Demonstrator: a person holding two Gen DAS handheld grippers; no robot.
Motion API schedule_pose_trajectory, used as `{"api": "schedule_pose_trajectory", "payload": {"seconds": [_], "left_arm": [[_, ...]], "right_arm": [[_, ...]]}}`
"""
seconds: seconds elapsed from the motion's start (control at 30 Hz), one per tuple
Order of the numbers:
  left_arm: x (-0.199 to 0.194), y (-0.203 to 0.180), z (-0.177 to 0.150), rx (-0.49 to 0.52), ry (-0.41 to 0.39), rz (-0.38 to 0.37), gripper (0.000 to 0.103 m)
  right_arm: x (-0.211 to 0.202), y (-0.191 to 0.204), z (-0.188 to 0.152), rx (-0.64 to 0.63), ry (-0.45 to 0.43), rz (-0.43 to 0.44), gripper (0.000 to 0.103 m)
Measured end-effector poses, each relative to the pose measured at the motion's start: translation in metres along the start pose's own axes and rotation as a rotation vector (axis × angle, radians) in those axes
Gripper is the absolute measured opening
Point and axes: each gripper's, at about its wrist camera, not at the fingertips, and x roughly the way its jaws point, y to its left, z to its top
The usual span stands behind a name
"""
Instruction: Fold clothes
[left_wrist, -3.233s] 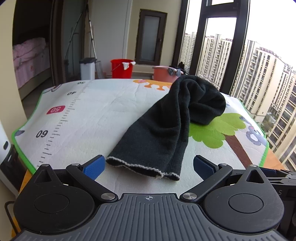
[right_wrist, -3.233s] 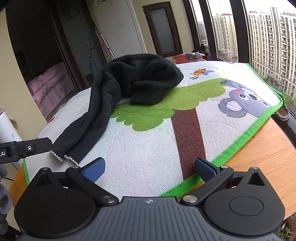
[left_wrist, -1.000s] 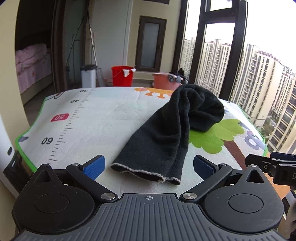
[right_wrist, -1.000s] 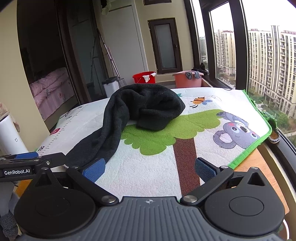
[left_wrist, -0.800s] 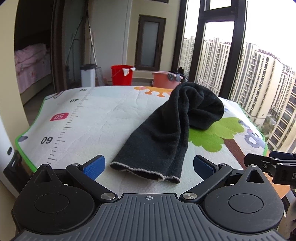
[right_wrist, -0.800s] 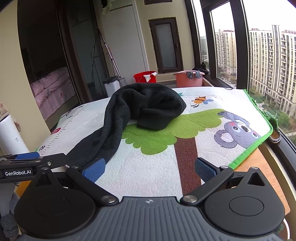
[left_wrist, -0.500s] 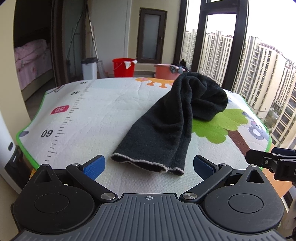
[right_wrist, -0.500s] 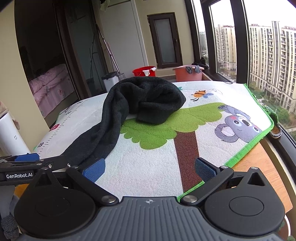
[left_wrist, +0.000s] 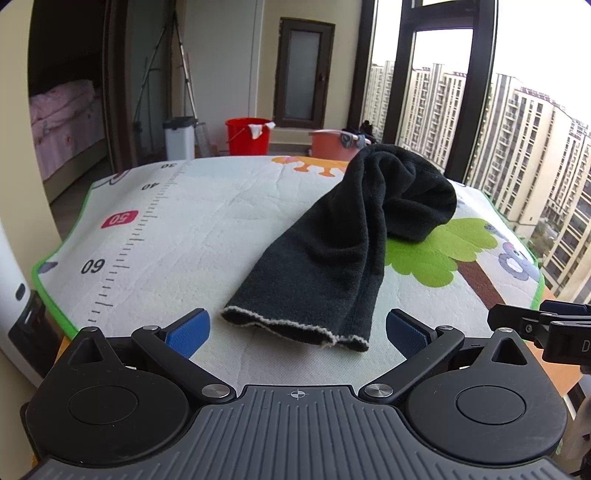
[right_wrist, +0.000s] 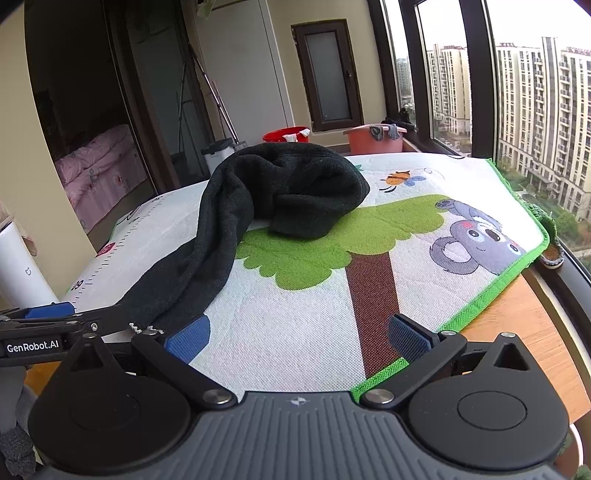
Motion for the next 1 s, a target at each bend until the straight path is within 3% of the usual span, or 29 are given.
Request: {"api": "schedule_pose_trajectory", "payload": {"seconds": [0.27, 0.5, 0.6, 0.67, 0.77, 0.83, 0.9, 1.0], "left_arm": [[0.006, -0.001, 0.000, 0.009, 0.009, 0.010, 0.103], [0.021, -0.002, 0.006, 0.039, -0.004, 0.001, 0.103], [0.033, -0.002, 0.013, 0.051, -0.031, -0.019, 0.103], [0.044, 0.002, 0.019, 0.038, -0.056, -0.055, 0.103], [0.059, 0.008, 0.028, 0.014, -0.109, -0.098, 0.103], [0.069, 0.011, 0.034, 0.008, -0.166, -0.126, 0.103], [0.079, 0.013, 0.038, 0.014, -0.195, -0.201, 0.103], [0.093, 0.016, 0.038, -0.006, -0.174, -0.307, 0.103]], "right_arm": [[0.004, -0.003, 0.002, 0.003, -0.025, 0.016, 0.103], [0.007, -0.010, 0.009, 0.024, -0.141, 0.148, 0.103], [0.029, -0.025, 0.013, 0.121, -0.051, 0.246, 0.103], [0.044, -0.037, 0.015, 0.199, 0.006, 0.317, 0.103], [0.055, -0.049, 0.022, 0.262, -0.006, 0.345, 0.103], [0.060, -0.057, 0.029, 0.289, -0.049, 0.324, 0.103], [0.068, -0.063, 0.039, 0.296, -0.085, 0.294, 0.103], [0.084, -0.065, 0.058, 0.255, -0.097, 0.244, 0.101]]}}
